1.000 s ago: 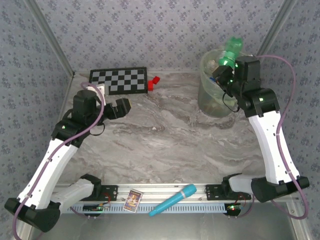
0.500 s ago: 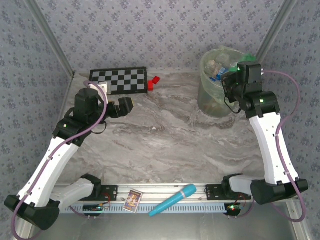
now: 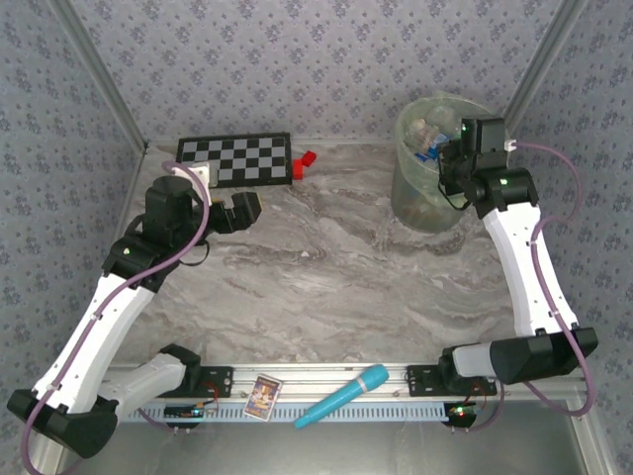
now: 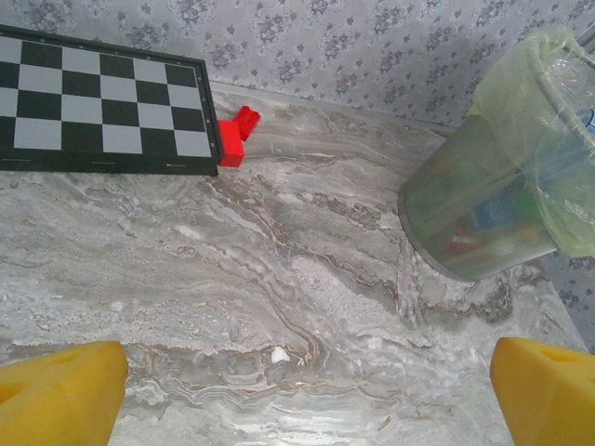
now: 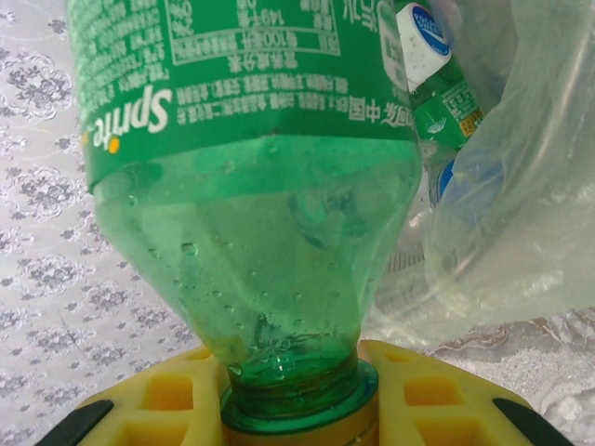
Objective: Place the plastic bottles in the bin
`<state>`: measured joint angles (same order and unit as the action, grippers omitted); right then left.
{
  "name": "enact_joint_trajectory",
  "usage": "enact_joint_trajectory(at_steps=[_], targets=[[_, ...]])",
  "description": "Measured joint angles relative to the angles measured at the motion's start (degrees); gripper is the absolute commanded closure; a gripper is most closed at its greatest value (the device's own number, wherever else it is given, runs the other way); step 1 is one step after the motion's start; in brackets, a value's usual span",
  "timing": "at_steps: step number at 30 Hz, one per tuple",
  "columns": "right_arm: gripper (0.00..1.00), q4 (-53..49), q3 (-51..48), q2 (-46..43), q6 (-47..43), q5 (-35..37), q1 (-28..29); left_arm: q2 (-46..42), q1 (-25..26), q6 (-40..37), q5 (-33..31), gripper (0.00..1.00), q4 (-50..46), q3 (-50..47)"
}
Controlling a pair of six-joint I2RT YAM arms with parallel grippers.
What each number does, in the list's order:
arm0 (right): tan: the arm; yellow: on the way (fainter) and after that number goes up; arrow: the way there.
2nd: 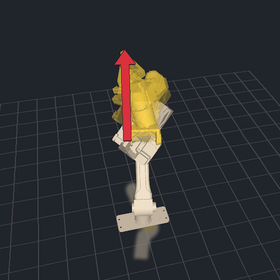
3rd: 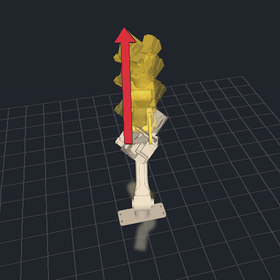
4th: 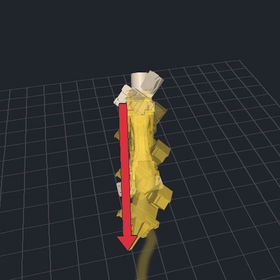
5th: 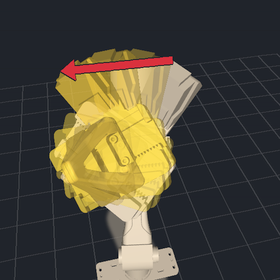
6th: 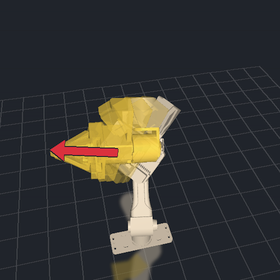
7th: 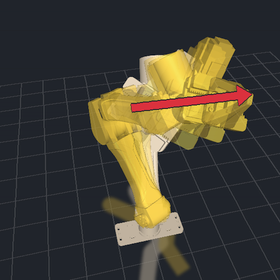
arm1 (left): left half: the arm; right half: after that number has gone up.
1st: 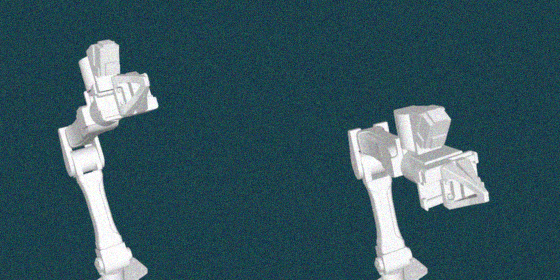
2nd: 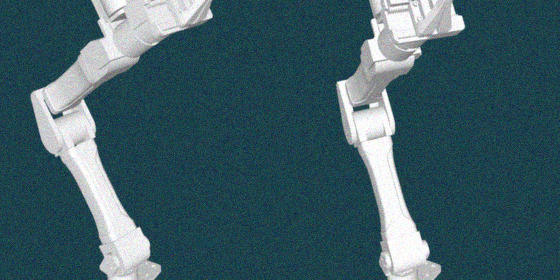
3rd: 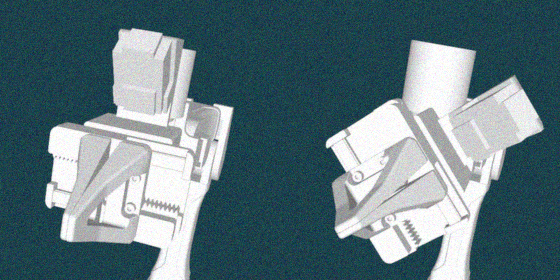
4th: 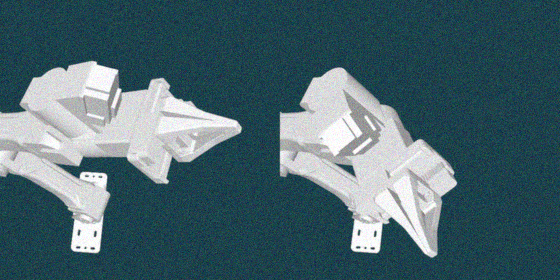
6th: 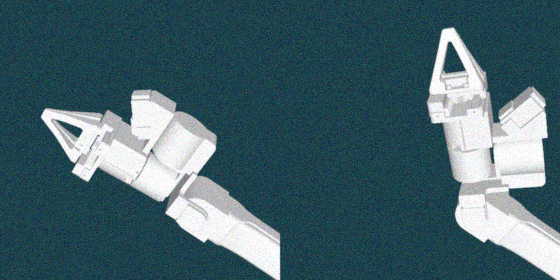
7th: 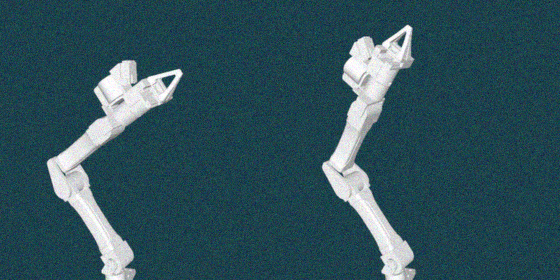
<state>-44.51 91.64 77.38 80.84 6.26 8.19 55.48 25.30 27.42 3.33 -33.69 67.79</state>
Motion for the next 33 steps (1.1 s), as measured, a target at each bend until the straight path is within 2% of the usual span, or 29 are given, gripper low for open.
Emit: enact_joint_trajectory(at_steps=[4, 6, 10, 15, 17, 25, 30, 33], targets=[[0.84, 0.17, 0.13, 1.73, 0.83, -0.02, -0.46, -0.33, 0.00, 0.00, -0.63, 0.00, -0.50, 0.00], [0.73, 0.13, 0.48, 2.47, 0.92, -0.02, -0.46, -0.42, 0.00, 0.00, -1.22, 0.00, -0.83, 0.00], [0.60, 0.31, 2.34, 4.11, 1.07, -1.05, -1.11, -0.55, 0.00, 0.00, -1.68, 0.00, -1.05, 0.00], [0.49, 1.53, 3.80, 4.68, 0.76, -1.66, -1.57, -0.59, 0.00, 0.00, -1.70, 0.00, -1.20, 0.00], [0.52, 1.62, 4.33, 4.68, 0.74, -1.97, -1.57, -0.59, 0.00, 0.00, -1.70, 0.00, -1.20, 0.00], [0.51, 1.66, 4.83, 4.57, -0.66, -1.09, -1.51, -0.52, 0.00, 0.00, -1.68, 0.00, -1.18, 0.00], [0.58, 0.98, 8.79, 4.57, -5.90, -1.60, -1.73, 0.04, 0.00, 0.02, -1.64, 0.00, -1.16, 0.00], [0.60, 1.20, 11.30, 4.59, -10.12, -2.73, -3.76, 0.17, 0.00, 0.02, -1.62, 0.00, -1.16, 0.00]])
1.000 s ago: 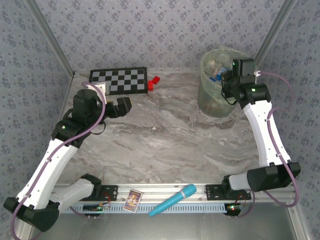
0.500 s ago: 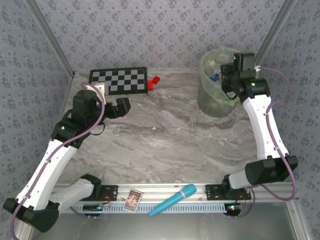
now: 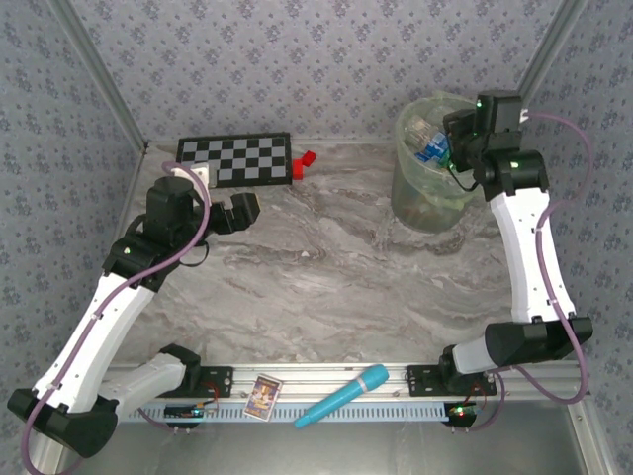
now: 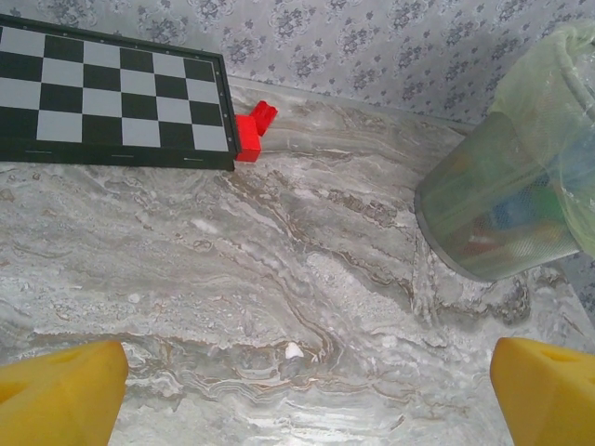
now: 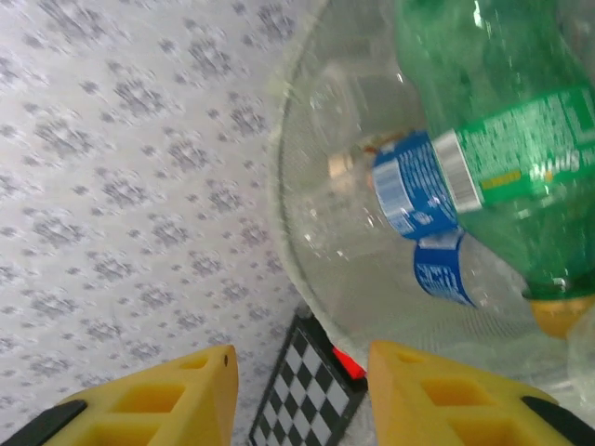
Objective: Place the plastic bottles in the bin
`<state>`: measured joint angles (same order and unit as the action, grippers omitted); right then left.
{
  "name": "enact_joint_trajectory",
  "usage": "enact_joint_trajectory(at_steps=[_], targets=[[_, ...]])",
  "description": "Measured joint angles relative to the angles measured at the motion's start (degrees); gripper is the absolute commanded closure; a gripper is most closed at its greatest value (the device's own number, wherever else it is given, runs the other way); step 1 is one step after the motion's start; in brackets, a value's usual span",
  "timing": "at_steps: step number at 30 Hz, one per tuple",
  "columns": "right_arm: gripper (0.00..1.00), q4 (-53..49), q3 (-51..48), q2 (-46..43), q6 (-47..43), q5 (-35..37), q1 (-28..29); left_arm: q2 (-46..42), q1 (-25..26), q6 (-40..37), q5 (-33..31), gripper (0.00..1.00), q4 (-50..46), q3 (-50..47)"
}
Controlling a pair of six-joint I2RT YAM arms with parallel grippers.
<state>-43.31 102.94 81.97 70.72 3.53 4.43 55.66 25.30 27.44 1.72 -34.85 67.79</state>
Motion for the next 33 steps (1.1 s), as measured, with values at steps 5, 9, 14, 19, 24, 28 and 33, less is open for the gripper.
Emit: enact_joint_trajectory(at_steps=[5, 9, 14, 19, 24, 28, 33], targets=[[0.63, 1.60, 2.16, 3.34, -6.45, -5.40, -7.23, 0.00, 0.00, 0.00, 0.17, 0.00, 0.02, 0.00], [0.63, 2.01, 2.64, 8.52, -10.03, -9.38, -10.67, 0.00, 0.00, 0.00, 0.22, 0.00, -0.04, 0.00], [0.63, 2.64, 2.49, 12.24, -12.79, -13.51, -11.93, -0.04, 0.00, 0.02, 0.17, 0.00, -0.09, 0.00], [0.63, 4.00, 1.09, 12.33, -13.88, -15.17, -12.68, -0.24, 0.00, 0.20, 0.15, 0.00, -0.11, 0.00], [0.63, 5.22, -2.25, 10.97, -14.23, -14.84, -13.29, -0.52, 0.00, 0.48, 0.17, 0.00, -0.13, 0.00], [0.63, 4.74, -2.89, 9.94, -14.71, -13.81, -13.68, -0.52, 0.00, 0.68, 0.17, 0.00, -0.11, 0.00], [0.62, 3.15, -1.75, 9.99, -16.04, -13.90, -14.05, -0.48, 0.00, 0.79, 0.17, 0.00, -0.09, 0.00]])
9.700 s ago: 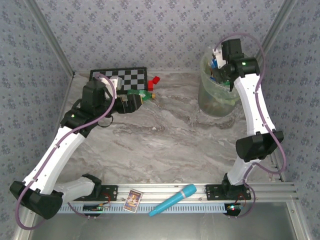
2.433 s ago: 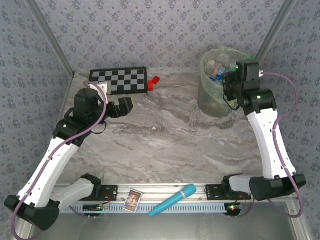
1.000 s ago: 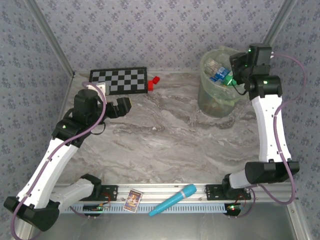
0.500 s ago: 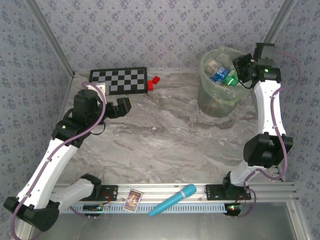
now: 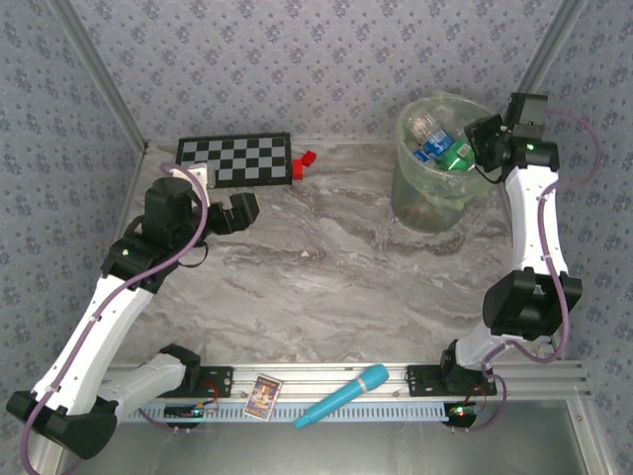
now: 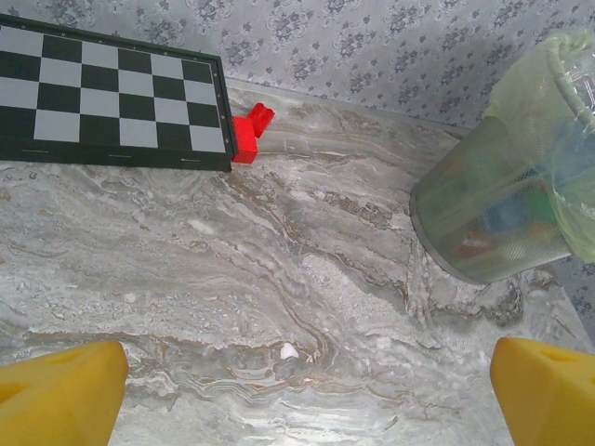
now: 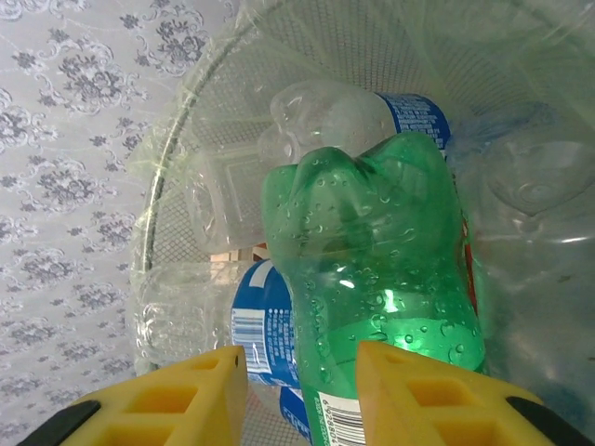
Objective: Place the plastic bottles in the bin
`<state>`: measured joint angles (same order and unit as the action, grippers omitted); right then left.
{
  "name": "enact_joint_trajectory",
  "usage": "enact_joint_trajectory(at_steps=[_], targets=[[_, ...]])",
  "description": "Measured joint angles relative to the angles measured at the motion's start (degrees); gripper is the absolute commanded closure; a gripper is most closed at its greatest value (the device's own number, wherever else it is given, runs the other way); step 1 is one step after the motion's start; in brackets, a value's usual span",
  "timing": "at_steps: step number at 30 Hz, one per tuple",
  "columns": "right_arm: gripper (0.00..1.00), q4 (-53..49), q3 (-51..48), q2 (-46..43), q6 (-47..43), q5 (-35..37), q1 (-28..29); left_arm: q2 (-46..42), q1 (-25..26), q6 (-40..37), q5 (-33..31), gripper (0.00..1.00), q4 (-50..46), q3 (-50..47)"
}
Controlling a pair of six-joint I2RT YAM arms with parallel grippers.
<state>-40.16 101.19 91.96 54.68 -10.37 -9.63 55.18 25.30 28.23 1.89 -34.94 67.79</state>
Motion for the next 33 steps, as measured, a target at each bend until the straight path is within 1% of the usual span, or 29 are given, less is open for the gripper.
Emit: enact_joint_trajectory(at_steps=[5, 7, 9, 10, 11, 12, 13, 15, 18, 22, 25, 29, 33], targets=[[0.57, -2.12, 5.64, 0.76, -2.34, -0.35, 0.02, 0.00, 0.00, 0.33, 0.00, 0.00, 0.00, 0.00], [0.56, -2.60, 7.17, 0.61, -4.07, -0.61, 0.02, 0.00, 0.00, 0.26, -0.48, 0.00, 0.00, -0.02], [0.50, -2.54, 7.63, -0.04, -6.88, -1.25, 0.24, 0.00, 0.00, -0.04, -1.62, 0.00, 0.09, -0.13], [0.45, -2.69, 7.58, -0.74, -8.55, -1.68, 0.31, 0.00, 0.00, -0.35, -2.49, 0.00, 0.07, -0.33], [0.33, -2.67, 7.23, -1.62, -10.27, -2.16, 0.48, -0.02, 0.00, -0.68, -3.52, 0.00, 0.09, -0.63], [0.19, -2.54, 6.47, -2.73, -12.22, -2.58, 0.68, -0.02, 0.00, -0.87, -4.55, 0.00, 0.09, -0.98], [0.00, -2.45, 5.03, -4.44, -14.21, -2.99, 0.94, -0.02, 0.00, -1.14, -5.92, 0.00, 0.11, -1.53], [0.00, -2.08, 1.07, -8.37, -18.71, -3.19, 1.60, 0.00, -0.02, -1.73, -8.90, 0.00, 0.24, -2.86], [0.00, -0.35, -7.58, -15.63, -25.29, -2.69, 2.84, -0.17, -0.50, -3.54, -12.41, 0.00, 1.33, -6.27], [0.00, 4.24, -23.02, -26.56, -34.42, -0.48, 4.94, -1.99, -1.79, -5.29, -17.44, 0.00, 4.74, -14.27], [0.00, 9.31, -35.91, -34.84, -41.07, 0.85, 6.14, -5.66, -3.39, -5.92, -21.18, 0.00, 8.90, -22.21], [0.00, 16.68, -53.13, -45.83, -46.80, 2.38, 6.67, -9.79, -7.65, -6.45, -24.30, 0.00, 11.56, -29.42], [0.00, 24.28, -66.97, -53.90, -49.72, 5.01, 7.06, -9.88, -9.40, -8.20, -27.54, 0.00, 15.13, -33.11]])
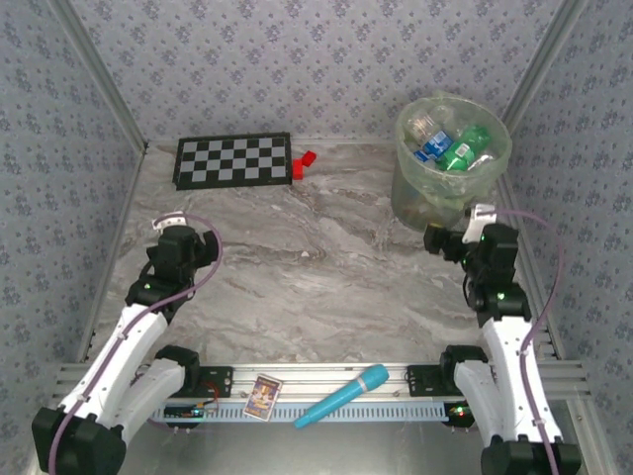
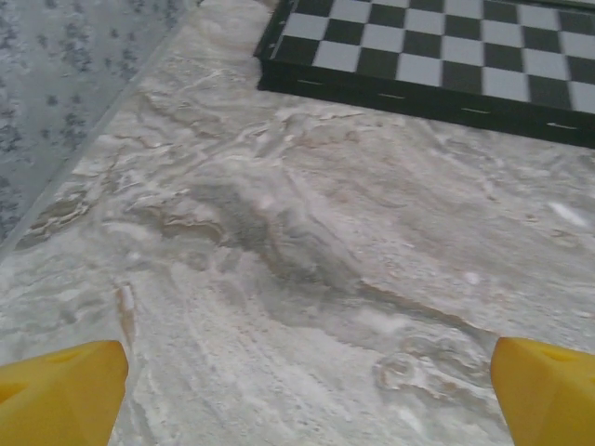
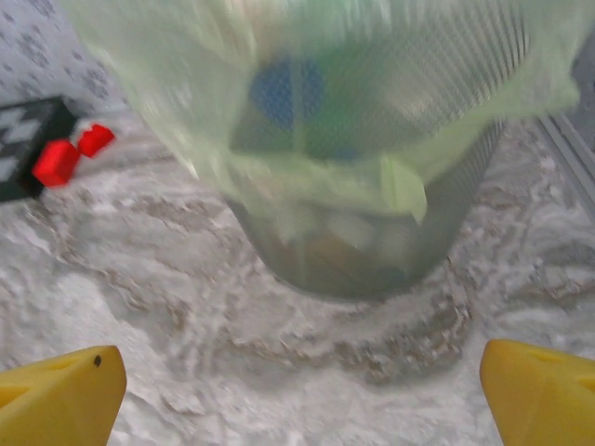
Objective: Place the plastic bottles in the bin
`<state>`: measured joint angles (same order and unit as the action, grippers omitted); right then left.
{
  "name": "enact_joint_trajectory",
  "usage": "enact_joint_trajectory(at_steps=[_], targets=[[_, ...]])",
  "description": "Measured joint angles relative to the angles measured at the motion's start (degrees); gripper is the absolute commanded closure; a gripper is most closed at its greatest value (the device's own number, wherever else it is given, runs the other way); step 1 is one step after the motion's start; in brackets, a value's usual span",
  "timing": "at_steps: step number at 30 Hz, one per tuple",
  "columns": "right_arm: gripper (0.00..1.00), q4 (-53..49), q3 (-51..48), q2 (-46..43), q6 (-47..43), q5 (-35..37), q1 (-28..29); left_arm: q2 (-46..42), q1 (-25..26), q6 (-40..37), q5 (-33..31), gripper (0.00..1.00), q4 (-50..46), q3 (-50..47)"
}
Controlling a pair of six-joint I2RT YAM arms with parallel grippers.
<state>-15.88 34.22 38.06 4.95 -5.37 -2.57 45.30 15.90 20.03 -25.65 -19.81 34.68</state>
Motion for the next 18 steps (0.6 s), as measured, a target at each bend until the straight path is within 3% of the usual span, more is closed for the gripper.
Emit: enact_joint_trajectory(at_steps=[6, 10, 18], targets=[[0.00, 19.50, -18.45, -0.74, -2.58, 7.56, 3.15, 0.85, -1.77, -5.66, -4.04, 0.00, 12.66, -11.43], [0.01, 35.52, -28.00, 8.92, -4.83, 12.22, 5.07, 5.90, -4.96, -8.17, -3.93, 0.00, 23.21, -17.27], [0.01, 57.27, -23.82, 33.03, -5.79, 13.33, 3.67, 21.49, -8.15, -11.80, -0.72, 0.00, 41.79, -18.21]])
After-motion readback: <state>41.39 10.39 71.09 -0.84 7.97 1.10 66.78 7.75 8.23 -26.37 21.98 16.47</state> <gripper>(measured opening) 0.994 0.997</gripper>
